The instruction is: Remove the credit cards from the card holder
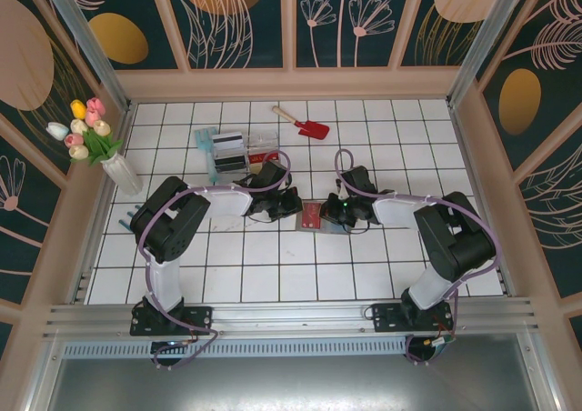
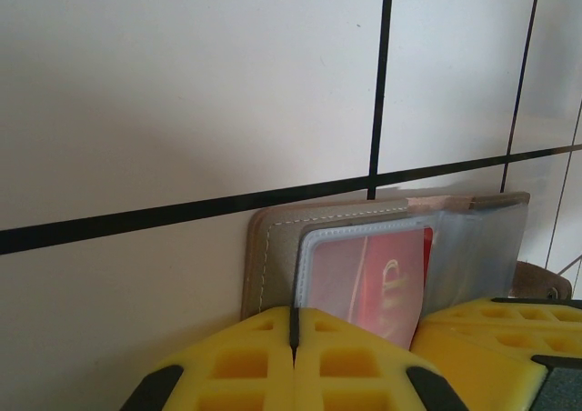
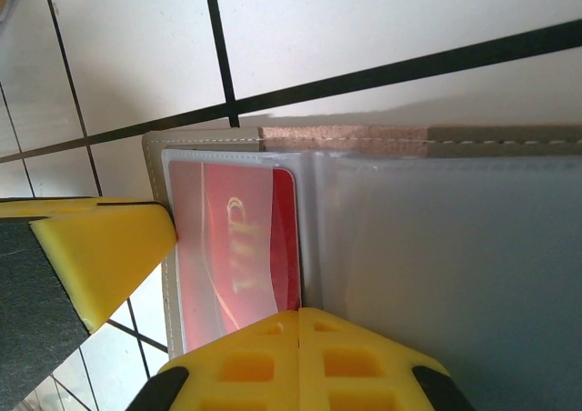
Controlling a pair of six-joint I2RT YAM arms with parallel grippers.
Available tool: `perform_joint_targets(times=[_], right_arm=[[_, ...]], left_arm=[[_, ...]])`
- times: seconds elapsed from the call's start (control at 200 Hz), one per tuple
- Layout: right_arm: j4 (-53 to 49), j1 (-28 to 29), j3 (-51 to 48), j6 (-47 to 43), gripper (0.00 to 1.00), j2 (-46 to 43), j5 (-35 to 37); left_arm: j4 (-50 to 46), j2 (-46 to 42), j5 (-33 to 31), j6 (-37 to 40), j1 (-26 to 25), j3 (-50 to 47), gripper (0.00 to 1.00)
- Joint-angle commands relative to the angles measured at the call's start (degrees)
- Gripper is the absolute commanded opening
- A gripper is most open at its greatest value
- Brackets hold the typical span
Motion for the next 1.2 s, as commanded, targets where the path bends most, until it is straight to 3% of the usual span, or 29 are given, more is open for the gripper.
perform_joint_targets(times=[0.0,0.355,0.53,0.716,0.951,1.196], right_arm=[[-0.89,-0.73,-1.06,-0.98,0.04,-1.79,0.42],[-1.61,-1.67,-1.53,-1.60,0.05,-2.39,0.05],[-1.03,-1.66,-1.27,-1.52,0.20,-1.42,-0.75],[0.34,-1.74,-1.44,-1.25,0.24,-0.07,-2.86],[1.61,-1.75,-1.65,-1.87,0.24,1.17,-4.82],[2.84,-2.69,-2.48,-1.60,0.12,-0.82,-5.49]], left_arm=[[-3.37,0.45,-2.29,1.66,-0.46,-0.97,0.00],[-4.22,0.67,-1.88,3.20,-0.46,0.65,0.04],[-4.23,1.07,-1.43,3.41,-0.46,0.79,0.03],[-3.95,1.26,-1.33,3.23,-0.46,0.26,0.02],[-3.79,1.26,-1.24,3.24,-0.44,0.09,0.02],[-4.16,0.99,-1.99,3.28,-0.44,0.13,0.02]])
